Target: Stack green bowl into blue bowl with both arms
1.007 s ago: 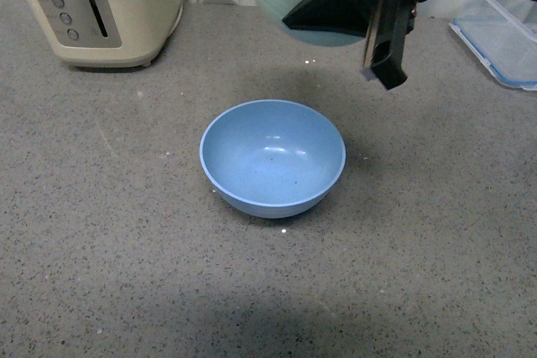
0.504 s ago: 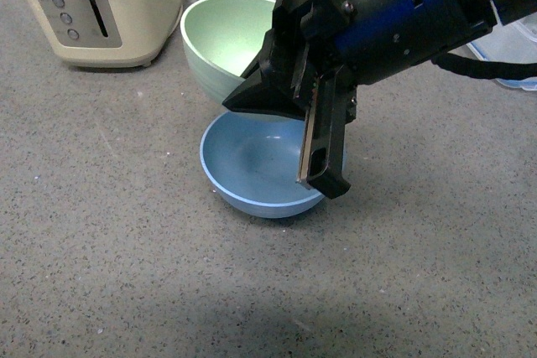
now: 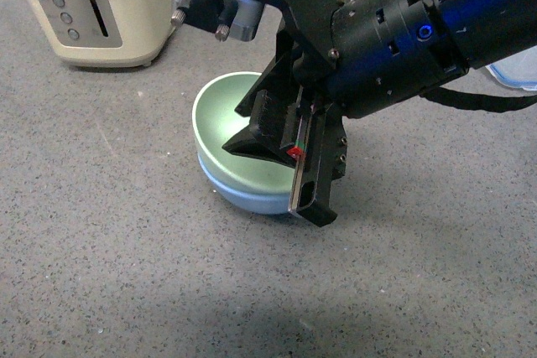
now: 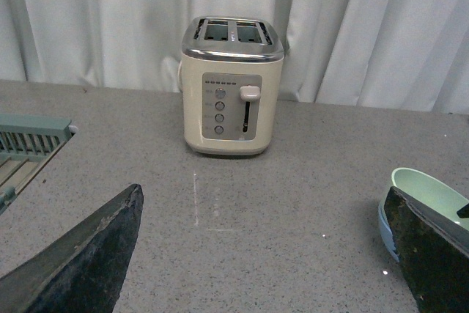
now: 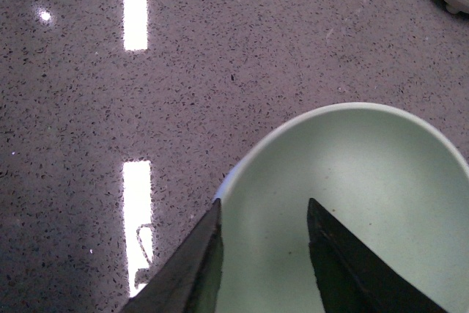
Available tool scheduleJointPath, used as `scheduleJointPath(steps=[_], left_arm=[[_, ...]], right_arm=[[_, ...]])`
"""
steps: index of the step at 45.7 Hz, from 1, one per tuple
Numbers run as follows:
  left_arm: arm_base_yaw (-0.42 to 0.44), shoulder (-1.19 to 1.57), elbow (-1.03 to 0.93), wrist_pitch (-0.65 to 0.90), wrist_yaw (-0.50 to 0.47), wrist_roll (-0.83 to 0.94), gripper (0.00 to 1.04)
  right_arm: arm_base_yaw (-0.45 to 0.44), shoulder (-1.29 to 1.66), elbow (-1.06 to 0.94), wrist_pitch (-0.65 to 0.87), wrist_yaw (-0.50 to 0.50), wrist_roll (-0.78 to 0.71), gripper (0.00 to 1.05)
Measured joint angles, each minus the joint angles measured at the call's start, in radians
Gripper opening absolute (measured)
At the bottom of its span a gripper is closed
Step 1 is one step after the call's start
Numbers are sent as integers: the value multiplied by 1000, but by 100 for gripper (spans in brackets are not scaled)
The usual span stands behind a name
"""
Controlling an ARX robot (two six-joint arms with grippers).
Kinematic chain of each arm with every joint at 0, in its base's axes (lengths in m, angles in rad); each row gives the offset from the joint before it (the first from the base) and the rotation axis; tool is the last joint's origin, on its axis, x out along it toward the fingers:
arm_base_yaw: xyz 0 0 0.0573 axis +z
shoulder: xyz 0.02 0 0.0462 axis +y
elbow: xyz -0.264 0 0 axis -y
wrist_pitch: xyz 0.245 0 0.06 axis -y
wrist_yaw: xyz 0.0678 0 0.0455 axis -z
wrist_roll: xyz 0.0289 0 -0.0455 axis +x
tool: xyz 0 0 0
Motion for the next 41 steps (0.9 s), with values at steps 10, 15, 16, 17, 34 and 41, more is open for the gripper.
scheduleJointPath(steps=[10,15,16,17,34,41], left_arm=[[0,0,0,0,0,0,98],[0,0,0,0,0,0,98],[0,0,0,0,0,0,98],[0,0,0,0,0,0,98],[0,0,0,0,0,0,98],[0,0,0,0,-1,0,98]], right_arm=[[-41,-87,-12,100,75,107,75],[-109,-184,-84,216,160,280,98],[-124,-205,-107,241,182,321,97],[-137,-226,-131,264,206,359,95],[-171,-573,-515,541,632,700,89],[-222,-683,-732,899,839,771,59]])
